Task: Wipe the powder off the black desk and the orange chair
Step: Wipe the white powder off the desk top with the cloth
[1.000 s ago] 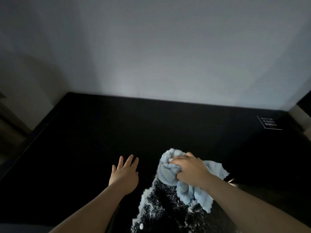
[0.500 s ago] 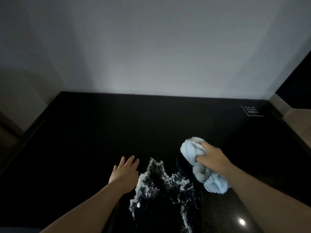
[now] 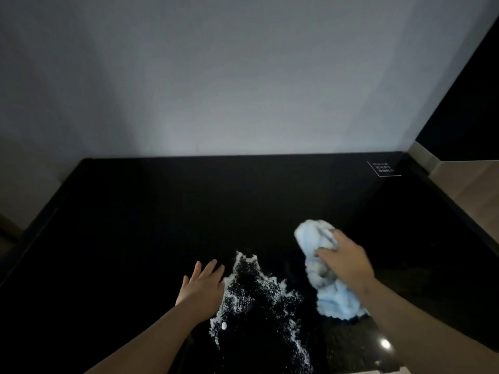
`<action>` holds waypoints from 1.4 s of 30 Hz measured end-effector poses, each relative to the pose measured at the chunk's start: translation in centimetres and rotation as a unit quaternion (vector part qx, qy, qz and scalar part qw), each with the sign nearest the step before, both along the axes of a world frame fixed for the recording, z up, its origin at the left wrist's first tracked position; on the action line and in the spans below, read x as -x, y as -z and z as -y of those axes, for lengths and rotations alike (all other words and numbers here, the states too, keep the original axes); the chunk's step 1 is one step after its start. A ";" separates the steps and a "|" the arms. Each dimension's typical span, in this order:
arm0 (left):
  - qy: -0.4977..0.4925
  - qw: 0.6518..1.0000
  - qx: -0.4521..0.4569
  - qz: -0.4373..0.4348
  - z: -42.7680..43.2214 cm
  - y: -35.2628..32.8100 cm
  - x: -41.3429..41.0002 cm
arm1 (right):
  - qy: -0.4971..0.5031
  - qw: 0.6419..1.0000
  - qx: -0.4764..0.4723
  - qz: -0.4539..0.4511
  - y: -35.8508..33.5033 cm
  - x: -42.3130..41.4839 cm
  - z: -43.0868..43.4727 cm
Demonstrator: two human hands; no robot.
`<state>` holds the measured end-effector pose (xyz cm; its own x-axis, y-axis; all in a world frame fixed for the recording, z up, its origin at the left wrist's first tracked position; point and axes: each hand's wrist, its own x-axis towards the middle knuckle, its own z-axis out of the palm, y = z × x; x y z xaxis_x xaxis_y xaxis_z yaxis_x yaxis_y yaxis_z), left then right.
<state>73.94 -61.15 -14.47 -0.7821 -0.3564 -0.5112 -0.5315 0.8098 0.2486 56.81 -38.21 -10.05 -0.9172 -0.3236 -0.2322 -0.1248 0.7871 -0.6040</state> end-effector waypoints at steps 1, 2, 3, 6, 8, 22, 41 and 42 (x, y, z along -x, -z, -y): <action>-0.004 1.000 -0.005 -0.008 -0.1 0.0 -0.1 | 0.021 0.999 -0.039 0.004 0.4 0.2 -0.9; -0.004 1.000 -0.008 -0.013 -0.2 0.1 -0.3 | 0.033 0.997 -0.066 0.010 0.8 0.0 -1.4; -0.002 1.000 -0.011 -0.016 -0.3 0.2 -0.4 | 0.037 0.996 -0.077 0.012 1.2 -0.5 -1.4; 0.000 0.999 -0.022 -0.023 -0.3 0.5 -0.7 | 0.032 0.998 -0.053 0.011 1.8 -3.3 0.0; 0.007 0.999 -0.023 -0.024 -0.2 0.6 -0.9 | 0.018 0.999 -0.018 0.026 2.1 -5.2 1.2; -0.003 0.997 -0.039 -0.072 -1.4 0.7 -4.5 | 0.138 0.982 -0.112 -0.058 3.4 -8.8 -5.0; -0.231 0.804 -0.423 -0.347 -11.9 -8.2 -7.3 | -0.003 0.955 0.237 -0.178 -5.0 -13.7 -2.2; -0.230 0.778 -0.472 -0.346 -12.2 -9.1 -7.3 | -0.019 0.955 0.235 -0.181 -5.5 -14.3 -1.6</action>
<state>81.27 -48.92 -5.34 -0.8867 -0.4018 -0.2288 -0.1859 -0.1433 0.9721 71.15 -36.56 -4.57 -0.8956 -0.3485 0.2765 -0.4149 0.4299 -0.8019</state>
